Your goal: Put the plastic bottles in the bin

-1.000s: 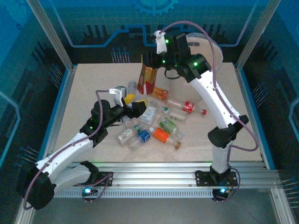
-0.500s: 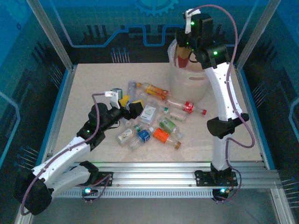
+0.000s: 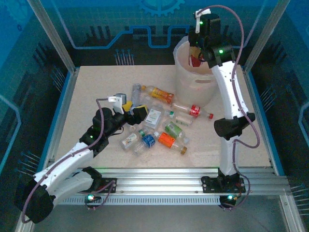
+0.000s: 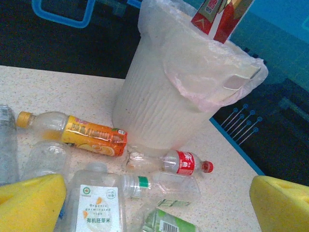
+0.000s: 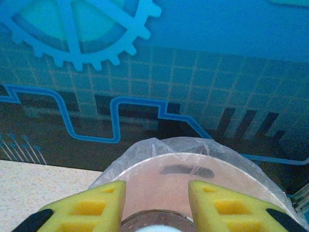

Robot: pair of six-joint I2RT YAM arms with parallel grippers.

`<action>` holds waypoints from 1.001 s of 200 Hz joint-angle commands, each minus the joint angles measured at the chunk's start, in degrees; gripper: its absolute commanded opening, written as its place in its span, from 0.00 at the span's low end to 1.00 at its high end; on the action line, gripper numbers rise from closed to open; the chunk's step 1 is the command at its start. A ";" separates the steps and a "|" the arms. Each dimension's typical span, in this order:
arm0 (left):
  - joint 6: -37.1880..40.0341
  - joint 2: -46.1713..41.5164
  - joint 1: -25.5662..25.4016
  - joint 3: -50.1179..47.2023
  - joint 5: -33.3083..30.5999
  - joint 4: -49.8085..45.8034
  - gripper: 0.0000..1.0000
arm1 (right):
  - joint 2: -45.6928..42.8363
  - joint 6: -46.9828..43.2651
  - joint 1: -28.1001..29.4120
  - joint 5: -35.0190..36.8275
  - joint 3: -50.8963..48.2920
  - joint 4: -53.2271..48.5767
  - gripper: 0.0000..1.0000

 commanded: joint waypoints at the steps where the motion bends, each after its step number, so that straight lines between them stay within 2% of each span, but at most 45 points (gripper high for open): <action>1: 0.69 -1.54 -0.21 -0.53 -2.31 -1.68 0.99 | 3.88 -3.08 0.35 3.03 0.01 1.48 0.00; 122: 0.85 -2.60 -0.25 -2.03 -6.36 -4.88 0.99 | 14.71 -10.50 0.74 9.41 -2.91 -0.96 0.02; 170: 0.96 -2.45 -0.25 -2.07 -6.80 -5.12 0.99 | 16.49 -11.55 -0.43 8.96 -4.17 -1.76 0.04; 200: 0.88 -2.41 -0.30 -1.98 -6.71 -5.20 0.99 | 16.23 -11.79 -1.19 7.75 -6.60 -1.99 0.12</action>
